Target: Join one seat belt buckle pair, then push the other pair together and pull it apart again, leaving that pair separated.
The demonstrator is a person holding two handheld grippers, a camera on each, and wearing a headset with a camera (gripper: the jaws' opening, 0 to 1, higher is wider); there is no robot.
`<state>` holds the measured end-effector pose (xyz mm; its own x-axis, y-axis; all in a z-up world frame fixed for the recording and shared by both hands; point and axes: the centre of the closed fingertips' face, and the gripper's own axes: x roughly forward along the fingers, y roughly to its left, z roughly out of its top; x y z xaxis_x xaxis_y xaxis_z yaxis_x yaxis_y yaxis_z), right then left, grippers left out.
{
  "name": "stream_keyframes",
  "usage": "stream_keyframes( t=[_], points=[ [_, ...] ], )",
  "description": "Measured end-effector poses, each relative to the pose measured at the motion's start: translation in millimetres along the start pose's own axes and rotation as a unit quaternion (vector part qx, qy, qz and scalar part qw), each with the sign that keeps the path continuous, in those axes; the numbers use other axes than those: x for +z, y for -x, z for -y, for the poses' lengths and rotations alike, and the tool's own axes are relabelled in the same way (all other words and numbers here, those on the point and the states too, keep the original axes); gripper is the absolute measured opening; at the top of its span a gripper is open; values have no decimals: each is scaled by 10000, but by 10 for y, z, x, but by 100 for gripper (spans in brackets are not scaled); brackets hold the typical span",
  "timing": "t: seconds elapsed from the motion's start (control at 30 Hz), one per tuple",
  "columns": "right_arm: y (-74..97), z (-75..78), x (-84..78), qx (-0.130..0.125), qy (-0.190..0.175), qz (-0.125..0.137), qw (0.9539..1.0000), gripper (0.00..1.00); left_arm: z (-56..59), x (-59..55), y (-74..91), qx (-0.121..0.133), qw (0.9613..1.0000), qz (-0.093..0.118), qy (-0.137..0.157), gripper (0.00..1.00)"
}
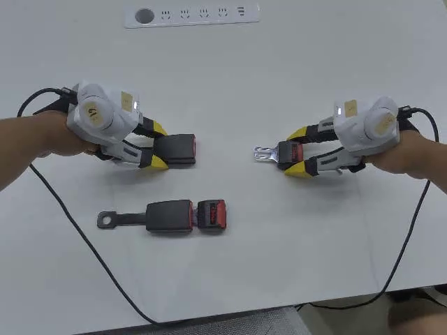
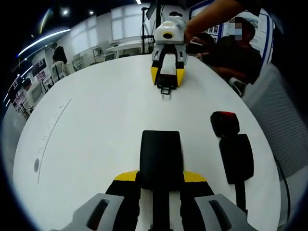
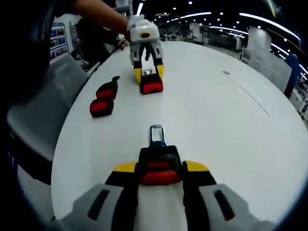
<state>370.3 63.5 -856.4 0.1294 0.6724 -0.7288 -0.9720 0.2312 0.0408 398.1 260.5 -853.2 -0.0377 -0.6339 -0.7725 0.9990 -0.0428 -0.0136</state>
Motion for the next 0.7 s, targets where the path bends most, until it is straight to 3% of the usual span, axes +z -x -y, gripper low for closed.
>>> stream_keyframes(
  t=[0.7],
  points=[
    [-387, -25, 423, 182, 109, 220, 9995, 35, -26, 8, -45, -41, 9999, -91, 4, 33]
  ],
)
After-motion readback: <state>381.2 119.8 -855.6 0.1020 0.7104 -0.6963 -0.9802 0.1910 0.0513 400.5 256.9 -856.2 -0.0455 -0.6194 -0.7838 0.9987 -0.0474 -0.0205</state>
